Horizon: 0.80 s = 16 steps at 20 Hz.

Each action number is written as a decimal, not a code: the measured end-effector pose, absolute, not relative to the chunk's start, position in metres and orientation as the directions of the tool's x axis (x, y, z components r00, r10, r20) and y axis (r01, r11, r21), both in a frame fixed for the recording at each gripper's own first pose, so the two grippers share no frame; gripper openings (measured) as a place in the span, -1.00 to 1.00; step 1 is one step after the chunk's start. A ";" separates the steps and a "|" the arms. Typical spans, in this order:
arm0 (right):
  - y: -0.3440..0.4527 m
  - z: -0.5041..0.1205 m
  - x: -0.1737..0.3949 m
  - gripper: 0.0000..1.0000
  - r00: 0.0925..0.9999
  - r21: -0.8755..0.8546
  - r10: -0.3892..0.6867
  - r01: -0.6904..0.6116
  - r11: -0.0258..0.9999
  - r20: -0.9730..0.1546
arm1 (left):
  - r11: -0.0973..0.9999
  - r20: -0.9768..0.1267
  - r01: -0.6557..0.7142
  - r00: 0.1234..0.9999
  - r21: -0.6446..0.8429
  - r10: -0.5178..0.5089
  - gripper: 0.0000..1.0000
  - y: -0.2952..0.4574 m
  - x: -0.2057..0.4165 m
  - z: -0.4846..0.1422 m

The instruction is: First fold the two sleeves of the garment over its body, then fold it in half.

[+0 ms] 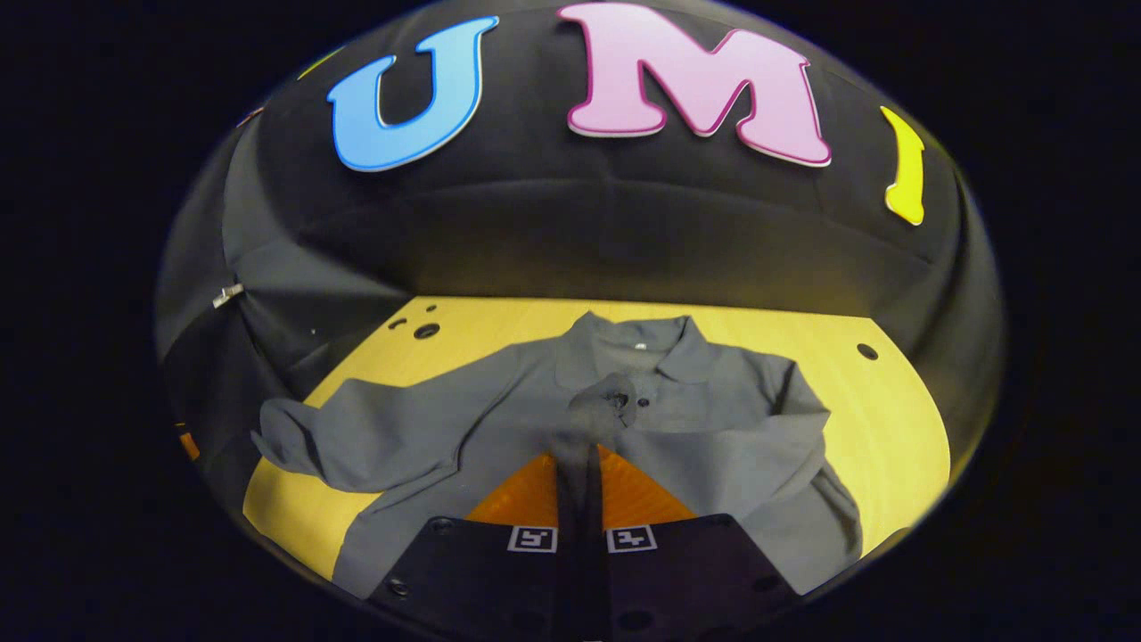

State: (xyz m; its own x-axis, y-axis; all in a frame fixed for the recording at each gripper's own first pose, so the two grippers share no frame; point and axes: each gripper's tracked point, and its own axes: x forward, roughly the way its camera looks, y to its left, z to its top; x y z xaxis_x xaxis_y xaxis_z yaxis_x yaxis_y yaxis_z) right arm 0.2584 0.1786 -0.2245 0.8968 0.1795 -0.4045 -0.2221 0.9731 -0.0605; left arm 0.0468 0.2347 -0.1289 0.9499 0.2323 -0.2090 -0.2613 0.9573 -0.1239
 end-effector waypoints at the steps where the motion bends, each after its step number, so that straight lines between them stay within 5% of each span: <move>1: 0.183 -0.235 0.259 -0.89 0.889 -0.061 0.177 -0.222 0.973 -0.422 | 0.955 -0.212 -0.269 0.947 -0.127 0.239 0.47 0.238 0.049 -0.133; 5: 0.197 -0.266 0.263 -0.84 0.862 -0.049 0.172 -0.222 0.974 -0.477 | 0.949 -0.214 -0.284 0.944 -0.136 0.251 0.46 0.254 0.060 -0.140; 8: 0.212 -0.283 0.261 -0.60 0.834 -0.025 0.198 -0.245 0.969 -0.516 | 0.950 -0.235 -0.269 0.945 -0.156 0.228 0.47 0.260 0.076 -0.149; 9: 0.216 -0.287 0.260 -0.80 0.825 -0.018 0.205 -0.252 0.967 -0.527 | 0.950 -0.247 -0.264 0.944 -0.165 0.219 0.47 0.264 0.083 -0.154; 10: 0.219 -0.289 0.259 -0.54 0.820 -0.017 0.209 -0.257 0.966 -0.533 | 0.949 -0.257 -0.264 0.942 -0.172 0.216 0.47 0.268 0.089 -0.158; 11: 0.222 -0.293 0.258 -0.80 0.814 -0.013 0.215 -0.263 0.965 -0.540 | 0.947 -0.266 -0.266 0.940 -0.179 0.214 0.47 0.273 0.095 -0.162; 12: 0.225 -0.294 0.256 -0.46 0.808 -0.007 0.223 -0.271 0.963 -0.546 | 0.946 -0.275 -0.268 0.938 -0.184 0.213 0.47 0.278 0.100 -0.166; 16: 0.238 -0.302 0.242 -0.09 0.763 0.033 0.280 -0.322 0.946 -0.583 | 0.942 -0.301 -0.291 0.925 -0.166 0.233 0.47 0.303 0.123 -0.179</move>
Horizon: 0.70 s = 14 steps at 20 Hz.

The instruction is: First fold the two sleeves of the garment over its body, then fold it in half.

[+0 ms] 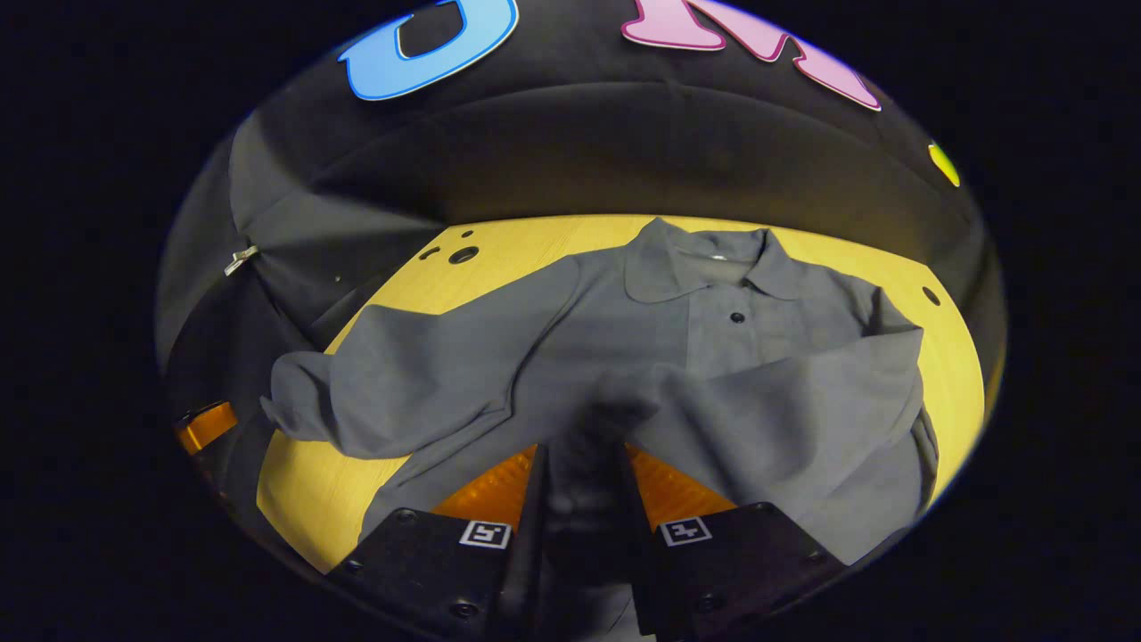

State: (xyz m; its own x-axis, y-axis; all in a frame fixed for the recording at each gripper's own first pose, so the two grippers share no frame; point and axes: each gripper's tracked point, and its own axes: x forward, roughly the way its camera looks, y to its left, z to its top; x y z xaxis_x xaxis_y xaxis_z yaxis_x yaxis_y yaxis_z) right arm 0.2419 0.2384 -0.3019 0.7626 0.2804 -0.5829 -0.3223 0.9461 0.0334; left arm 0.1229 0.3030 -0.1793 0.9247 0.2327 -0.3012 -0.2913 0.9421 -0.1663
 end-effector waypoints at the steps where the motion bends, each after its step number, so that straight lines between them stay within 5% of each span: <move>1: 0.242 -0.301 0.238 -0.09 0.754 0.047 0.300 -0.338 0.940 -0.585 | 0.940 -0.308 -0.297 0.921 -0.165 0.237 0.47 0.309 0.130 -0.183; 3: 0.253 -0.296 0.227 -0.09 0.729 0.082 0.354 -0.382 0.921 -0.586 | 0.935 -0.322 -0.313 0.914 -0.165 0.248 0.47 0.320 0.143 -0.190; 4: 0.253 -0.294 0.220 -0.24 0.718 0.080 0.366 -0.399 0.913 -0.592 | 0.934 -0.334 -0.317 0.909 -0.163 0.250 0.47 0.323 0.152 -0.196; 5: 0.249 -0.293 0.214 0.05 0.715 0.066 0.367 -0.411 0.909 -0.595 | 0.935 -0.347 -0.318 0.904 -0.160 0.249 0.48 0.326 0.159 -0.200; 6: 0.245 -0.290 0.209 -0.20 0.715 0.055 0.366 -0.418 0.907 -0.595 | 0.935 -0.354 -0.318 0.902 -0.156 0.248 0.47 0.328 0.166 -0.204; 7: 0.238 -0.287 0.202 0.06 0.718 0.051 0.365 -0.419 0.907 -0.593 | 0.936 -0.359 -0.317 0.900 -0.151 0.247 0.48 0.329 0.172 -0.206; 14: 0.170 -0.273 0.149 0.06 0.752 -0.027 0.284 -0.373 0.928 -0.595 | 0.942 -0.422 -0.321 0.870 -0.094 0.254 0.48 0.339 0.211 -0.233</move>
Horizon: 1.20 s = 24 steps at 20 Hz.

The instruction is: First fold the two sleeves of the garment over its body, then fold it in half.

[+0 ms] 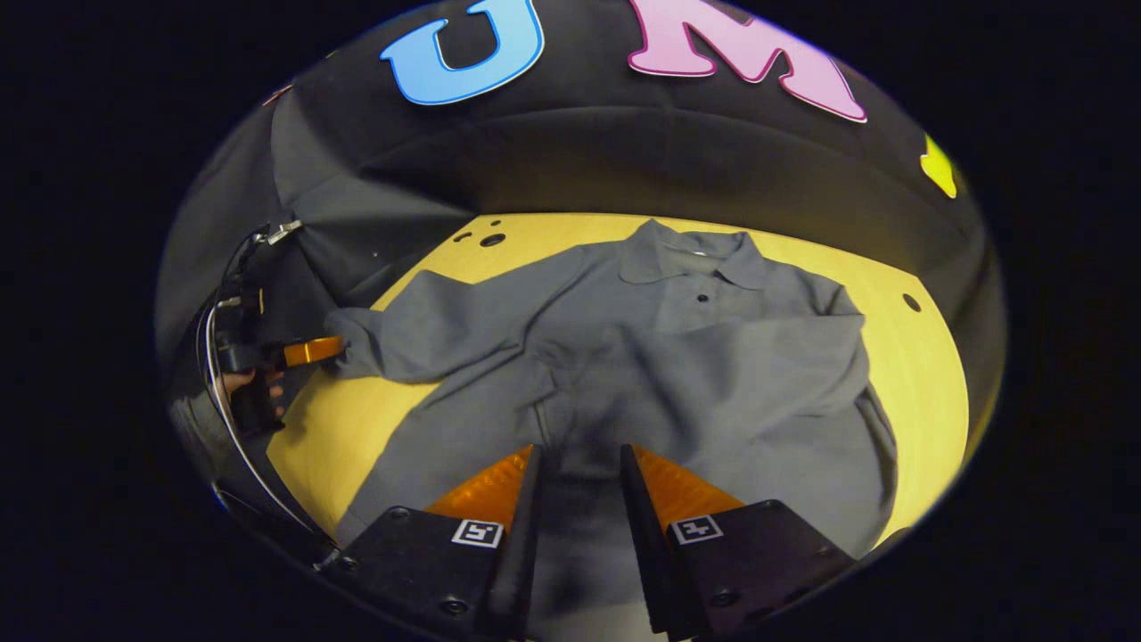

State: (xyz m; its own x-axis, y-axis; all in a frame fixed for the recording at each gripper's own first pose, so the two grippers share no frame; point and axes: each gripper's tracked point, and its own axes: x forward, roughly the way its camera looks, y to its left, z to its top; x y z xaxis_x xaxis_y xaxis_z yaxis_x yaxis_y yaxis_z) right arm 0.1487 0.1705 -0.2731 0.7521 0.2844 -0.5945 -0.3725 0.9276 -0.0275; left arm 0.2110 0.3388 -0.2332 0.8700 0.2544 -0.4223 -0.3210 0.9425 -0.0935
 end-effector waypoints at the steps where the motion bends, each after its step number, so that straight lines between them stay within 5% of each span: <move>1: 0.162 -0.272 0.143 0.06 0.756 -0.033 0.273 -0.363 0.931 -0.595 | 0.942 -0.435 -0.324 0.864 -0.092 0.255 0.47 0.339 0.213 -0.238; 9: 0.114 -0.263 0.098 0.06 0.780 -0.017 0.214 -0.276 0.961 -0.588 | 0.948 -0.426 -0.319 0.860 -0.016 0.282 0.56 0.341 0.218 -0.248; 11: 0.103 -0.259 0.089 0.06 0.788 -0.014 0.199 -0.255 0.967 -0.582 | 0.942 -0.443 -0.336 0.848 -0.027 0.290 0.46 0.341 0.220 -0.251; 13: 0.081 -0.255 0.073 0.06 0.797 -0.011 0.182 -0.230 0.973 -0.576 | 0.936 -0.449 -0.351 0.840 -0.022 0.305 -0.79 0.353 0.216 -0.246; 14: 0.075 -0.255 0.070 0.06 0.799 -0.008 0.175 -0.220 0.975 -0.575 | 0.937 -0.456 -0.348 0.838 -0.024 0.299 -0.88 0.351 0.216 -0.246; 24: 0.008 -0.240 0.065 0.06 0.840 0.053 0.105 -0.091 0.994 -0.532 | 0.933 -0.296 -0.359 0.895 -0.034 0.333 -0.89 0.301 0.166 -0.155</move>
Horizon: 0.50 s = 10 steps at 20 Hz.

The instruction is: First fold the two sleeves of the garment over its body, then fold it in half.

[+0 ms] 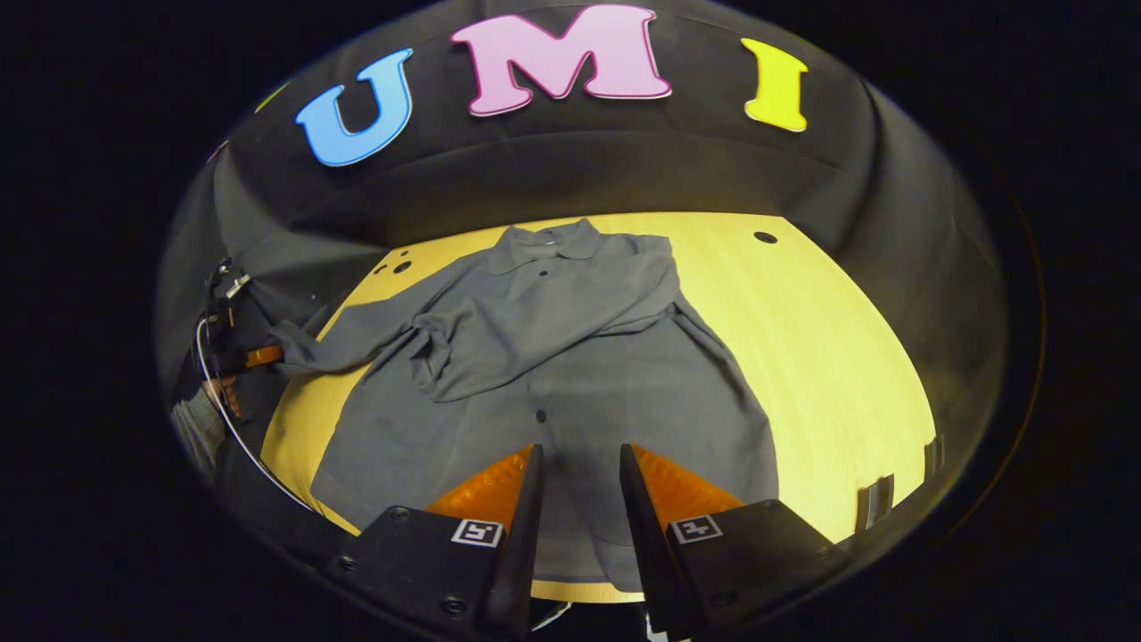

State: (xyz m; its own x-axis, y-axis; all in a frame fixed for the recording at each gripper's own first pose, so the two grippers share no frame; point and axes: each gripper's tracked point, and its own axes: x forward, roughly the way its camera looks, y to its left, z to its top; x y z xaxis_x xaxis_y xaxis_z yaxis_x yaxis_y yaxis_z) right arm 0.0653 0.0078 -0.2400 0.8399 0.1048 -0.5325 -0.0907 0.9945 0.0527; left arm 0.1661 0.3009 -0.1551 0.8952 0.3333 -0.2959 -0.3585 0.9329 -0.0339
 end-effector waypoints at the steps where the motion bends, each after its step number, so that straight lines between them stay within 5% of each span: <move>1: 0.002 -0.238 0.066 0.06 0.845 0.055 0.099 -0.082 0.995 -0.526 | 0.936 -0.267 -0.350 0.906 -0.033 0.329 -0.89 0.291 0.162 -0.140; 2: -0.004 -0.236 0.067 -0.20 0.849 0.057 0.093 -0.074 0.996 -0.520 | 0.939 -0.238 -0.342 0.914 -0.023 0.328 -0.89 0.281 0.157 -0.127; 3: -0.010 -0.235 0.067 0.06 0.854 0.060 0.086 -0.064 0.996 -0.514 | 0.943 -0.213 -0.332 0.922 -0.009 0.323 -0.89 0.271 0.155 -0.113; 5: -0.024 -0.231 0.067 0.09 0.863 0.064 0.071 -0.044 0.997 -0.501 | 0.953 -0.165 -0.301 0.940 0.012 0.299 -0.89 0.243 0.150 -0.085; 6: -0.030 -0.228 0.067 -0.09 0.867 0.076 0.067 -0.034 0.997 -0.493 | 0.962 -0.133 -0.274 0.952 0.017 0.274 -0.89 0.219 0.151 -0.065; 9: -0.047 -0.224 0.069 0.60 0.877 0.096 0.057 -0.012 0.995 -0.476 | 0.979 -0.088 -0.204 0.975 0.022 0.205 -0.89 0.167 0.153 -0.032; 10: -0.053 -0.222 0.070 0.43 0.880 0.102 0.052 -0.004 0.995 -0.471 | 0.983 -0.090 -0.183 0.979 0.023 0.184 -0.89 0.150 0.157 -0.027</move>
State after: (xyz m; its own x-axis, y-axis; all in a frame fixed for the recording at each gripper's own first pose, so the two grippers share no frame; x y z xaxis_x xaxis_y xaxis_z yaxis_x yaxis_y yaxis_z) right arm 0.0699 -0.0527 -0.2223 0.8804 0.0518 -0.4714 -0.0037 0.9947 0.1024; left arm 0.1566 0.1500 -0.0269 0.9787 0.1842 -0.0903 -0.1829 0.9829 0.0229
